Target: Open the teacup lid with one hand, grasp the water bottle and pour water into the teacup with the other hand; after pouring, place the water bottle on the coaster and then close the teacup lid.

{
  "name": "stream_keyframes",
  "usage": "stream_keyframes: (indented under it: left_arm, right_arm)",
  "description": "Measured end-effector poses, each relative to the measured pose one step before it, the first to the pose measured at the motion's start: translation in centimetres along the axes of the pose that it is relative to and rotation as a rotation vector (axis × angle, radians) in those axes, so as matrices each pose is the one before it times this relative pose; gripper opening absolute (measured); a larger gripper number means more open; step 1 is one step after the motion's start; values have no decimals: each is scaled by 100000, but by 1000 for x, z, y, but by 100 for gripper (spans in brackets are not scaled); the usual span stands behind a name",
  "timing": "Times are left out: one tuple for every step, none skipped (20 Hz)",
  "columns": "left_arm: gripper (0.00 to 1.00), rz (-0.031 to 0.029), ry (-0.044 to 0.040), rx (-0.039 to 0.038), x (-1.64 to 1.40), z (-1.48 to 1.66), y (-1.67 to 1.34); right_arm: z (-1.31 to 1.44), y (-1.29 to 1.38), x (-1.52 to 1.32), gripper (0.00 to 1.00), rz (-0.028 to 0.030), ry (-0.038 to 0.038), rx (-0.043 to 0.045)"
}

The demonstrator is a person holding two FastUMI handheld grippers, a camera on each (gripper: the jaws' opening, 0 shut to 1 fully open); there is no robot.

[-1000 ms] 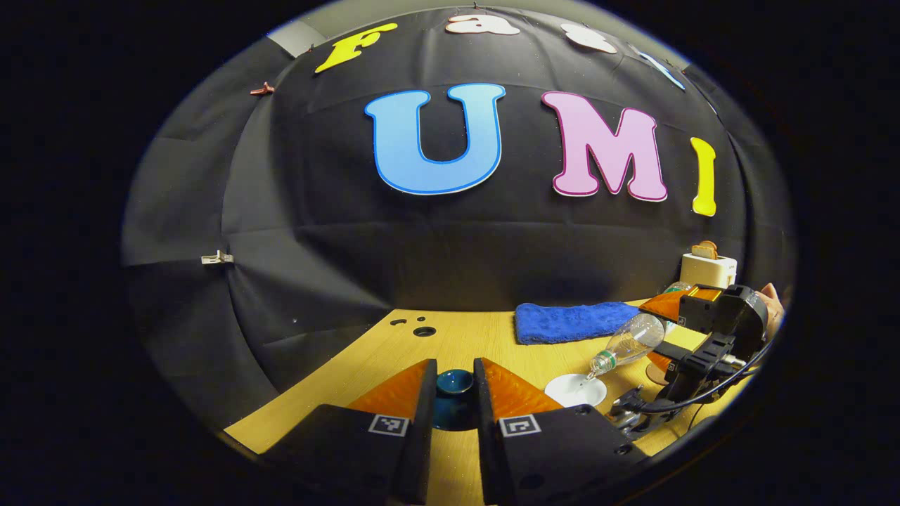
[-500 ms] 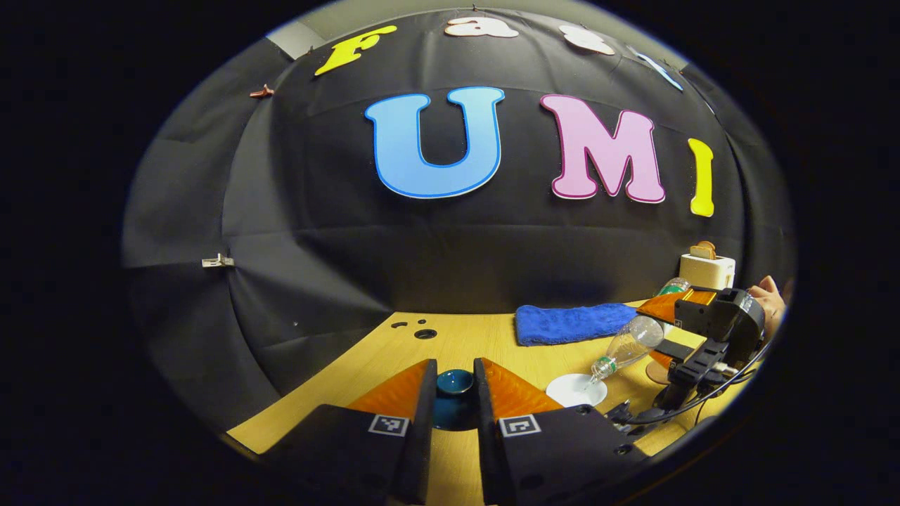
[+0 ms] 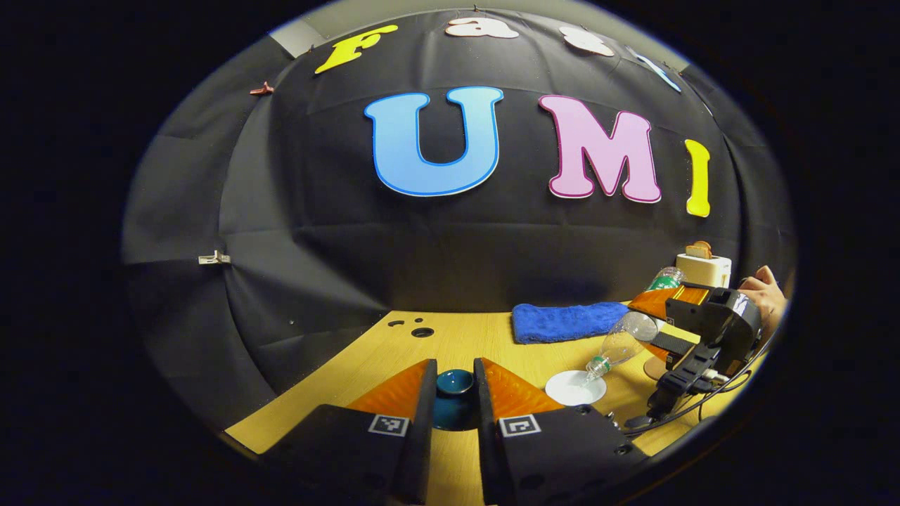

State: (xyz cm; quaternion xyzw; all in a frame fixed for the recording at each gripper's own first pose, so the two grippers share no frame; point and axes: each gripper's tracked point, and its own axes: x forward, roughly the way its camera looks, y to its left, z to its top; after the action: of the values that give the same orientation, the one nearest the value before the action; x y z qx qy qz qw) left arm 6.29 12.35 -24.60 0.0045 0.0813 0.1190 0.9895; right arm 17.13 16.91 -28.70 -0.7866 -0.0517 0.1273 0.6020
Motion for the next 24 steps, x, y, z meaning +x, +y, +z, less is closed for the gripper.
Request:
stream_keyframes:
  left_arm:
    - [32,262,47,-174,83,-209,102]
    - [32,153,-31,-52,57,61,187]
    - [32,68,-54,89,15,-27,137]
    - [32,-195,-75,183,-10,20,126]
    - [32,-48,-93,139,5,-116,84]
    - [32,-161,-110,-65,1,-23,109]
    - [33,-122,-237,-160,68,-30,48]
    - [32,77,-26,-26,150,74,128]
    - [32,193,36,-111,-141,-5,201]
    - [32,323,-207,-380,-33,64,102]
    - [32,236,7,-558,12,-96,80]
    - [32,166,218,-838,-73,-41,44]
    - [32,-58,291,-692,-22,-117,-106]
    - [32,243,317,-331,-40,-164,37]
    - [32,372,180,-169,49,-133,82]
    - [32,358,221,-292,-152,-109,116]
    - [32,105,170,-345,-54,-124,21]
    - [32,120,90,-56,-61,53,-38]
    - [32,109,52,272,21,2,18]
    - [32,436,-215,398,42,147,51]
    - [32,369,-433,426,83,99,65]
    - [32,261,-367,514,75,141,33]
    - [36,36,-168,397,-63,141,-38]
    - [32,36,-120,150,19,157,-72]
  right_arm:
    - [131,-139,-105,72,349,-398,-951]
    - [174,-83,-23,75,-37,-401,-1180]
    - [226,-152,-8,75,-207,-422,-1711]
    - [119,-255,-16,75,-481,-535,-1858]
    - [130,-366,223,75,-708,-376,-1373]
    - [180,-318,218,75,-826,-484,-1292]
    - [55,-273,343,74,-302,-548,-1530]
    - [-13,-38,128,74,-33,-266,-1478]
    - [-30,42,-77,74,11,-683,-1708]
    - [-43,-18,-56,74,303,-856,-1340]
    - [52,-285,280,75,-349,-948,-1445]
    - [-24,-219,144,74,-550,-705,-1569]
    - [-28,-87,90,74,-699,-662,-866]
    - [-42,52,95,74,137,-544,-232]
    - [-147,-86,-14,74,-278,99,-110]
    - [-17,-84,41,75,-168,-252,99]
    - [-113,79,256,75,-26,-260,180]
    - [125,14,-10,75,189,-366,458]
    - [66,171,-47,74,728,-147,1467]
    - [-65,289,24,74,773,810,3055]
    - [-325,352,-111,74,765,1198,4508]
    - [-256,364,26,75,660,1370,5632]
    - [-265,458,16,75,668,1540,6287]
    - [-99,453,-176,75,728,1305,6843]
